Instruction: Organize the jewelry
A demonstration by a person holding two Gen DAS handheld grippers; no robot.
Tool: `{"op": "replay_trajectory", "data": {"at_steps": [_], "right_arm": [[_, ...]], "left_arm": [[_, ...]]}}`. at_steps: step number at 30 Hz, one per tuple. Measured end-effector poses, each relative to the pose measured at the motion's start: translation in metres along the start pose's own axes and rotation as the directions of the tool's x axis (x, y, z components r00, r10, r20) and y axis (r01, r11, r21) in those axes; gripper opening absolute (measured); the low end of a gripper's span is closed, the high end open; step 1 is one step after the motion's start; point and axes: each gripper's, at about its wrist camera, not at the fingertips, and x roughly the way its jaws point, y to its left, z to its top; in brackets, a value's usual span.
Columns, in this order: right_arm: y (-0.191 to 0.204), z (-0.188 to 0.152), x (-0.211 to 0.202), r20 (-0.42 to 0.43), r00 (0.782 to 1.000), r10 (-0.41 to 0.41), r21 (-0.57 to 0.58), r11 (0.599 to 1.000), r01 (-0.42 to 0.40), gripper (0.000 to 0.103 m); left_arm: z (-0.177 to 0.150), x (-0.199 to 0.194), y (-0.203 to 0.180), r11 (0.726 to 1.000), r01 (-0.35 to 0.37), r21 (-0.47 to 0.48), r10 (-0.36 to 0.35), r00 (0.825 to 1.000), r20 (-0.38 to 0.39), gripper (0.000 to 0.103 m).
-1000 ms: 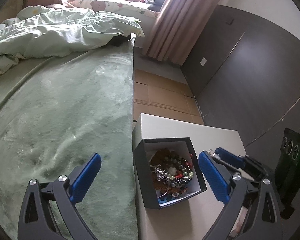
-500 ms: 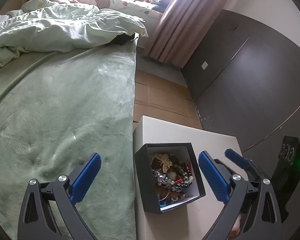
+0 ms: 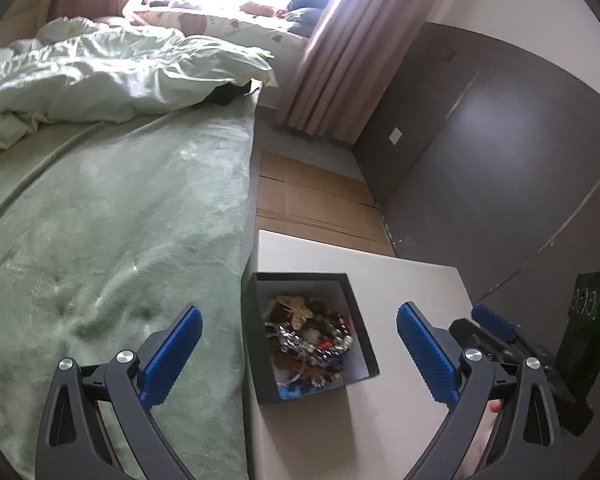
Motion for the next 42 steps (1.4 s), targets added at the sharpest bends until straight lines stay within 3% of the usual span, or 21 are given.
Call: {"op": "replay_trajectory", "data": {"at_steps": [11, 19, 33, 42], "right_arm": [[-0.023, -0.018, -0.061, 0.059, 0.997, -0.053, 0.067, 0.997, 0.049, 0.098], [-0.036, -0.031, -0.084, 0.038, 0.997, -0.07, 0.099, 0.993, 0.066, 0.098], [-0.053, -0.052, -0.128, 0.019, 0.993, -0.12, 0.163, 0.98, 0.116, 0.098], [-0.049, -0.063, -0.155, 0.039, 0.988, -0.153, 0.146, 0.979, 0.145, 0.098]], "left_arm": [[-0.021, -0.028, -0.037, 0.996, -0.019, 0.087, 0.013, 0.998, 0.065, 0.095], [-0.037, -0.044, -0.065, 0.986, -0.054, 0.158, 0.037, 0.993, 0.11, 0.095], [-0.062, -0.067, -0.085, 0.963, -0.154, 0.222, 0.116, 0.978, 0.175, 0.095], [-0.068, -0.081, -0.09, 0.961, -0.163, 0.223, 0.122, 0.975, 0.188, 0.095]]}}
